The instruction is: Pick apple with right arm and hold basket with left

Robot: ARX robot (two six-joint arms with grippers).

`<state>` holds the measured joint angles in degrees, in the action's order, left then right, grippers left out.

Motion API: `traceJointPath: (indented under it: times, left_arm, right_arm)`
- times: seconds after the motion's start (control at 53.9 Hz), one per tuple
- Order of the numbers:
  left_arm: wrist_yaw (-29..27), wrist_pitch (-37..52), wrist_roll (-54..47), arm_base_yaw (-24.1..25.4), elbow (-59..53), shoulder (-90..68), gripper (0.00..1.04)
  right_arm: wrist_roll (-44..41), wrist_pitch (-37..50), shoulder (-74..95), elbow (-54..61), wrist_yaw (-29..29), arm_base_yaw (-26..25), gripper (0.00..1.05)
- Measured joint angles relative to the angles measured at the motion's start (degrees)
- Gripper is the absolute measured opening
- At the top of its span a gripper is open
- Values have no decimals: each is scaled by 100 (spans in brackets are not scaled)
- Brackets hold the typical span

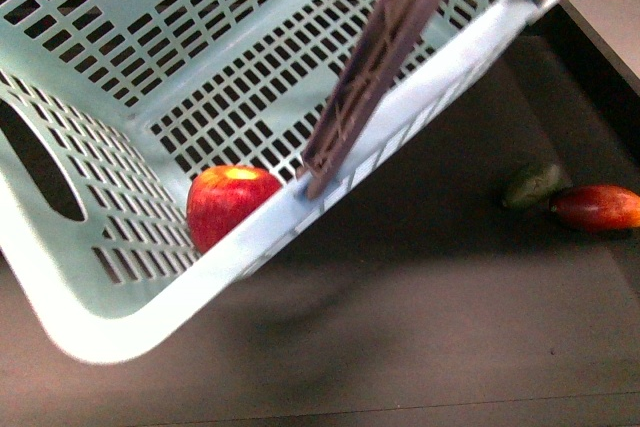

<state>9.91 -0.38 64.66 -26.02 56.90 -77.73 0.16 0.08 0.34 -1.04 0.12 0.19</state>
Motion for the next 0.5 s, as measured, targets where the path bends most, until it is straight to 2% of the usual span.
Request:
traceJointPath:
  times: [0.148,0.278,0.371,0.426,0.501]
  left_arm:
    - [103,46,68,551,-39,39,20]
    - [184,-83,-35,1311,-81,-46,20]
    - [142,-140,-153,2061,-55,-404,20]
    - [96,0,-118,2511,-42,-730,20]
    - [31,275,44,2846,-37,-1069,20]
  right_arm:
    - [2,0,0,0,0,0,96]
    - [0,0,-2,0,2,0,96]
    - [0,0,-2,0,0,0,96]
    - [0,0,-2,0,0,0,96]
    - [0,0,-2,0,0,0,96]
